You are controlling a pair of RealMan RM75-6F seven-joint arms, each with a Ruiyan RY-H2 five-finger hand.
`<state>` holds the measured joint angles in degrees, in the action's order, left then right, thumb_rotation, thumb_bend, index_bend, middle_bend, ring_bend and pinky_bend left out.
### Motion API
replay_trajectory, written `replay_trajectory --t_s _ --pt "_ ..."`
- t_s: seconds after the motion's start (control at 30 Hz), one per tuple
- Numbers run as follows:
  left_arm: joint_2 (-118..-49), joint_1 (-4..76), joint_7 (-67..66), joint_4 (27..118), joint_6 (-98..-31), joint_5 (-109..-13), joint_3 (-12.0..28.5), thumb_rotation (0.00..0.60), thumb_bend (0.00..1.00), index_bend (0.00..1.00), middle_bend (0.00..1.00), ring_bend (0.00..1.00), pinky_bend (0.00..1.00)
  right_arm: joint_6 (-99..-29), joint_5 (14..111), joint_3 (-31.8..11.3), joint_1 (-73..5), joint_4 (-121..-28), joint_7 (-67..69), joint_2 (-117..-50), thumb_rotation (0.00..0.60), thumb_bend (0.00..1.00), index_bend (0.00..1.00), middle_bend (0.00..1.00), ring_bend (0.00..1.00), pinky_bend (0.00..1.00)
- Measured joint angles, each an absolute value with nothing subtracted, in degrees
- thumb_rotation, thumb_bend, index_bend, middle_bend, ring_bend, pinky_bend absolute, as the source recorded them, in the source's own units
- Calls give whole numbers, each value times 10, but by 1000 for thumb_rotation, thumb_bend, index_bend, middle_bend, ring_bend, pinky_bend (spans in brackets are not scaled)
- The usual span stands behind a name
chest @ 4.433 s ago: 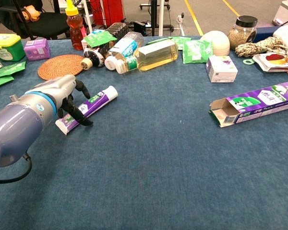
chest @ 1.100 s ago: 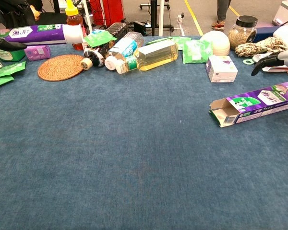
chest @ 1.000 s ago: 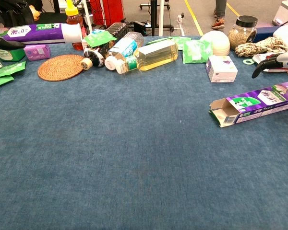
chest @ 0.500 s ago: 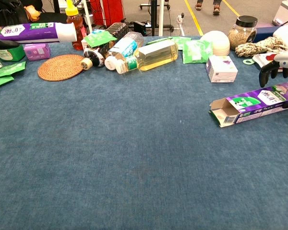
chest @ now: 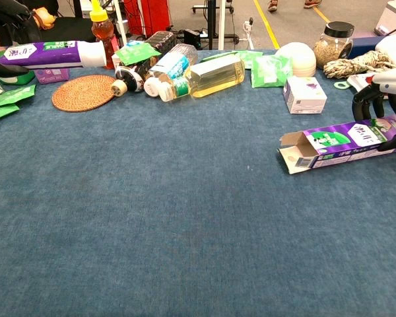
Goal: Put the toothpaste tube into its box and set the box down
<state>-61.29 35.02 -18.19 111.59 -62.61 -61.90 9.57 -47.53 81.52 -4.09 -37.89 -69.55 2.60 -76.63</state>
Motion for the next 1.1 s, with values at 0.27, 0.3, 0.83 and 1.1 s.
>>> replay_trajectory --t_s 0.27,0.3,0.83,1.1 --pt "-612 351 -175 1116 -622 -639 92 600 348 520 443 463 674 -488 800 -50 -373 -773 28 -743 600 230 495 558 539 588" --pt "-614 352 -175 1116 -621 -641 92 600 348 521 443 463 674 -490 796 -52 -373 -785 21 -741 600 230 495 561 541 590" --pt "-659 384 -222 1132 -590 -632 79 600 347 521 443 463 673 -536 617 -92 -397 -970 -257 -761 600 288 493 571 562 616" --pt "-677 399 -261 1146 -591 -605 79 600 347 521 443 463 672 -597 516 -114 -436 -1016 -390 -809 600 290 491 574 568 626"
